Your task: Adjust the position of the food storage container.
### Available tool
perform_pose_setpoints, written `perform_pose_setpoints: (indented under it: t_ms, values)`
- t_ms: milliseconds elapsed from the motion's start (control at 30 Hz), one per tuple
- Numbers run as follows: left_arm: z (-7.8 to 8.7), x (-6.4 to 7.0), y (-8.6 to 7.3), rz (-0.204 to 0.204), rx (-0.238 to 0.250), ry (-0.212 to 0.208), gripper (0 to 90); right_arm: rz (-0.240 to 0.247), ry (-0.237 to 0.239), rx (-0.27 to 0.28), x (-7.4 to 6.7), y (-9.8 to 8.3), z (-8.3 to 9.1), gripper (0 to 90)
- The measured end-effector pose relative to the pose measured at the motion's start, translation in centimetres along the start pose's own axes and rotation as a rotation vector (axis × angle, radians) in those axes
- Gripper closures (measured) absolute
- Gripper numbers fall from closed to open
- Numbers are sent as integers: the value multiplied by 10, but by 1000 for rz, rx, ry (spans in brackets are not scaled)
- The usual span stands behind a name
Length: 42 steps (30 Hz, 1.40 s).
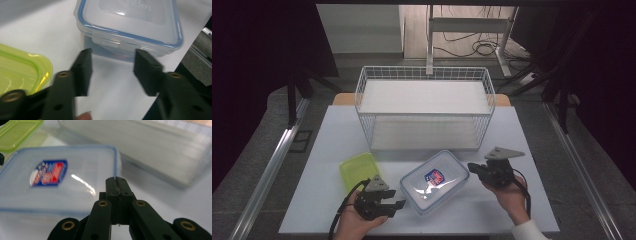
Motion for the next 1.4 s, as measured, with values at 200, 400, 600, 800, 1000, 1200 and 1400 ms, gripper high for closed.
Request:
perform_pose_setpoints:
  t_ms: [200, 400, 600, 800, 1000, 1200, 1400]
  values:
    - [2, 1, -7, 13, 0, -5, 316, 103, -10, -53, -11, 55, -29, 889]
    - [1, 3, -9, 5, -2, -23, 310, 191, -50, -123, -16, 93, -61, 890]
    - [1, 4, -10, 3, 0, -26, 304, 250, -68, -224, -18, 108, -92, 891]
    - [4, 3, -11, 7, 8, -25, 298, 268, -48, -266, -16, 108, -104, 891]
    - [6, 3, -10, 8, 15, -26, 294, 279, -51, -289, -15, 106, -99, 893]
    - [9, 3, -11, 9, 22, -26, 291, 274, -69, -309, -10, 98, -91, 893]
    - [8, 5, -10, 11, 26, -34, 286, 238, -79, -289, -3, 81, -75, 893]
Point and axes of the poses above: each handheld gripper's, and its own axes: z roughly backward along the jaws, y roughly out of its top, x roughly to its right, the point moved 1 cm from there along -z, roughly forward along the jaws, and after that the axes turned 14 degrees about -x, right-handed, at the moved point
